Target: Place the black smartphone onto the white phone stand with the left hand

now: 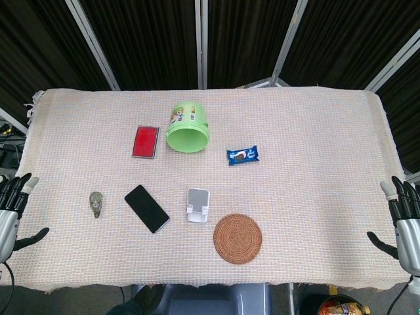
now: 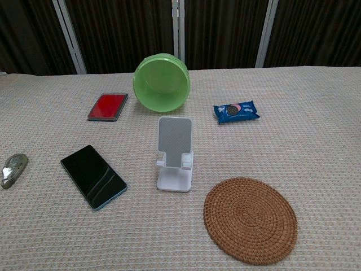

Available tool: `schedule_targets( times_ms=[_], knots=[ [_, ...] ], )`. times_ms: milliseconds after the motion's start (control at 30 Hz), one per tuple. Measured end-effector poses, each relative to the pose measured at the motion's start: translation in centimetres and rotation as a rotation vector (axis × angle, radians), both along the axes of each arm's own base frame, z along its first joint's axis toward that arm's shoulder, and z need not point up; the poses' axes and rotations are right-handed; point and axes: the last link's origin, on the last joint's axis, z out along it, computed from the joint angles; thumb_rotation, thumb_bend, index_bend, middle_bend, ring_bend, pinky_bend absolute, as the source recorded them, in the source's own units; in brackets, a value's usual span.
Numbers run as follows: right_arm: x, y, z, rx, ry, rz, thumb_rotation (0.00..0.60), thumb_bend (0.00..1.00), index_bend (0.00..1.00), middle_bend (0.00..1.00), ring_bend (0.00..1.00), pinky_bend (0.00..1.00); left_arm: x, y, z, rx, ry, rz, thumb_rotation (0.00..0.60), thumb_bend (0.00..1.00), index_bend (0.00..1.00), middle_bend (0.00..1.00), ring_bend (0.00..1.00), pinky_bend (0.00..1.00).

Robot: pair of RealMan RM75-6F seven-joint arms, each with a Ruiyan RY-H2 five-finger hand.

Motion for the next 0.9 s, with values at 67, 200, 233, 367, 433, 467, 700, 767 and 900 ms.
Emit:
schedule_targets(
  times_ms=[67,200,233,367,433,467,700,767,900],
  knots=[
    [0.0,0.0,0.0,0.003,-0.004,-0.003,0.600,0.00,0.00,0.00,0.00,0.00,0.0,0.0,-0.1,-0.003,0.003,0.001,0.600,0.00,0.00,0.00,0.00,0.00],
    [0.0,0.0,0.0,0.009,-0.011,-0.005,0.600,0.00,0.00,0.00,0.00,0.00,-0.1,0.1,-0.2,-0.012,0.011,0.004,0.600,0.00,0.00,0.00,0.00,0.00],
    [-0.1,0.0,0.0,0.012,-0.012,-0.006,0.600,0.00,0.00,0.00,0.00,0.00,-0.1,0.2,-0.3,-0.015,0.015,0.004,0.600,0.00,0.00,0.00,0.00,0.00],
    [0.0,0.1,0.0,0.020,-0.022,-0.008,0.600,0.00,0.00,0.00,0.00,0.00,-0.2,0.4,-0.7,-0.034,0.028,0.003,0.600,0.00,0.00,0.00,0.00,0.00],
    [0.0,0.1,0.0,0.022,-0.027,-0.009,0.600,0.00,0.00,0.00,0.00,0.00,-0.3,0.7,-1.0,-0.048,0.035,0.002,0.600,0.00,0.00,0.00,0.00,0.00],
    [0.0,0.1,0.0,0.022,-0.031,-0.009,0.600,0.00,0.00,0.00,0.00,0.00,-0.3,0.8,-1.2,-0.056,0.037,0.001,0.600,0.00,0.00,0.00,0.00,0.00],
    [-0.2,0.3,0.3,0.001,-0.029,-0.023,0.600,0.00,0.00,0.00,0.00,0.00,0.1,3.3,-4.1,-0.205,0.079,-0.047,0.600,0.00,0.00,0.00,0.00,0.00],
    [-0.3,0.2,0.4,-0.003,-0.031,-0.035,0.600,0.00,0.00,0.00,0.00,0.00,0.4,4.7,-5.5,-0.265,0.108,-0.085,0.600,0.00,0.03,0.00,0.00,0.00],
    [-0.7,-0.2,0.5,-0.011,-0.032,-0.061,0.600,0.00,0.00,0.00,0.00,0.00,1.4,7.4,-8.4,-0.372,0.177,-0.176,0.600,0.00,0.11,0.00,0.05,0.04]
  ],
)
